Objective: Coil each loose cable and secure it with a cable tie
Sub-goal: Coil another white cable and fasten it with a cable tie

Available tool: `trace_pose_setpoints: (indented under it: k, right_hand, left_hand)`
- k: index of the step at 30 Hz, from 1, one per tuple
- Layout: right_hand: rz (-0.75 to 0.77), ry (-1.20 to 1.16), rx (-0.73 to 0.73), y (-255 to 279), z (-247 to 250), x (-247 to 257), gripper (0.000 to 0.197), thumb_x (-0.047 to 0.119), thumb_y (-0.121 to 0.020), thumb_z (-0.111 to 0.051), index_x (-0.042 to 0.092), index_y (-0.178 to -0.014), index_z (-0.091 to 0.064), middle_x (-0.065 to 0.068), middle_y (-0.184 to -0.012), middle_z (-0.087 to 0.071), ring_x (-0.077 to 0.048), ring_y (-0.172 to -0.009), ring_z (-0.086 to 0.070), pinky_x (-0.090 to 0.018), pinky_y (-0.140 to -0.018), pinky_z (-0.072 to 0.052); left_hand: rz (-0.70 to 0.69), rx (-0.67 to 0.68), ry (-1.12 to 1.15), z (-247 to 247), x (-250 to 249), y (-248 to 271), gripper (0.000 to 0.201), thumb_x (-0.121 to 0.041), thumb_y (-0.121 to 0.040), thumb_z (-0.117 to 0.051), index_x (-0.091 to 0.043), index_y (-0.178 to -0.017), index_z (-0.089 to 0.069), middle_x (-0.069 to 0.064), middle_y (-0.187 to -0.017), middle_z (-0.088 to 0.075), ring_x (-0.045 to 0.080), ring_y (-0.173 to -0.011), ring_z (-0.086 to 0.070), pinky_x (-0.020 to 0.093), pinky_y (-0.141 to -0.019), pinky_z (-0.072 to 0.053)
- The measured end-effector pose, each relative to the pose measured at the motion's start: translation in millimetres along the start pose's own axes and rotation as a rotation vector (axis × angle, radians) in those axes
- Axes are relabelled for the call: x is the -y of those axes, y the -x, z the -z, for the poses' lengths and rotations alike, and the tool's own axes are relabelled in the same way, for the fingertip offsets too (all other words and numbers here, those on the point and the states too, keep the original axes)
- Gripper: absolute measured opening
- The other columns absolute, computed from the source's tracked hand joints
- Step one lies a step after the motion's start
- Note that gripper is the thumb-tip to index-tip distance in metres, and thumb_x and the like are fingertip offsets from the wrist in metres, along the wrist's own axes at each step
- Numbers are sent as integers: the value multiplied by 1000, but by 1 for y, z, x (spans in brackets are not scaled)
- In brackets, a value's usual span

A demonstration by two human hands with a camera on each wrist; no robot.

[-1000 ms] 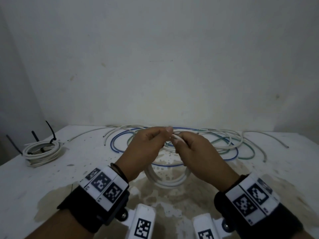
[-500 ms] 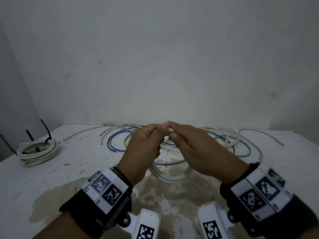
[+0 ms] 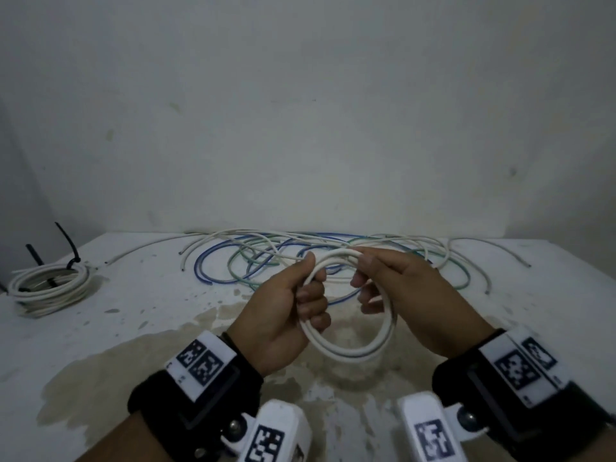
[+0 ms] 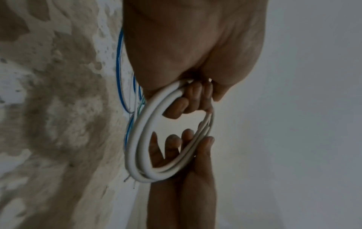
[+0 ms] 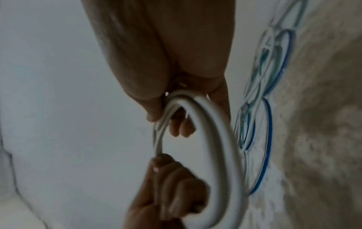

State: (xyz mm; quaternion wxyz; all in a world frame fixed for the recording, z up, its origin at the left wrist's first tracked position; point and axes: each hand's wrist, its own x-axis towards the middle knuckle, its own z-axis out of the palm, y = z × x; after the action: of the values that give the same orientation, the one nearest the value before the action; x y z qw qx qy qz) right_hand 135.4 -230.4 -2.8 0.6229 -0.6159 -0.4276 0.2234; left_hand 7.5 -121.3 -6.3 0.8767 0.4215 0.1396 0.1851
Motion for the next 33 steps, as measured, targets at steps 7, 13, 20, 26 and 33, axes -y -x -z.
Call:
trace_pose_setpoints:
  k: [7,13,20,26,33]
  right_hand:
    - [0,59,94,12,15,2,24,20,-98,-47,9,-95,-67,1,-58,-39,-10,-45,-29,-25,-46,-24]
    - [73,328,59,14,23,-5,18,25,-99,-43,32,-89,-55,15,-62,-55,-1,-53,-45,-26,-57,-34]
    - [276,572,-33,29,45,-12,30,14,-96,-49,31,-116,-64,33,-74,-61,-3,-64,-58,-11,-60,-43]
    - [335,764,0,39,59,-14,25,14,-94,-48,17,-104,-71,20,-67,-56,4,-71,-54,-9,-64,-38]
    - [257,737,-202,54,72,-23,7,17,-92,-58,13,-88,-63,3,-66,-61,-9,-64,-55,-21,-59,-41]
  left_hand:
    - [-168,-65,-453,-5,14,-8,23,-26,-97,-46,-11,-88,-61,6,-62,-51,19,-53,-52,34,-55,-49]
    - [-654,43,-1165,-13,25,-13,21,-27,-94,-54,-28,-109,-68,-20,-68,-62,-5,-62,-57,8,-58,-39]
    - [-545,17,-928,-15,43,-23,22,-23,-98,-48,-23,-97,-70,-13,-57,-49,6,-49,-41,24,-52,-36]
    - [-133,173,-774,-34,42,-32,26,-13,-100,-41,-8,-82,-59,11,-75,-63,21,-51,-51,31,-52,-46]
    - [-182,170,-694,-51,74,-39,27,-27,-101,-41,-5,-94,-56,0,-61,-44,11,-46,-31,24,-47,-28]
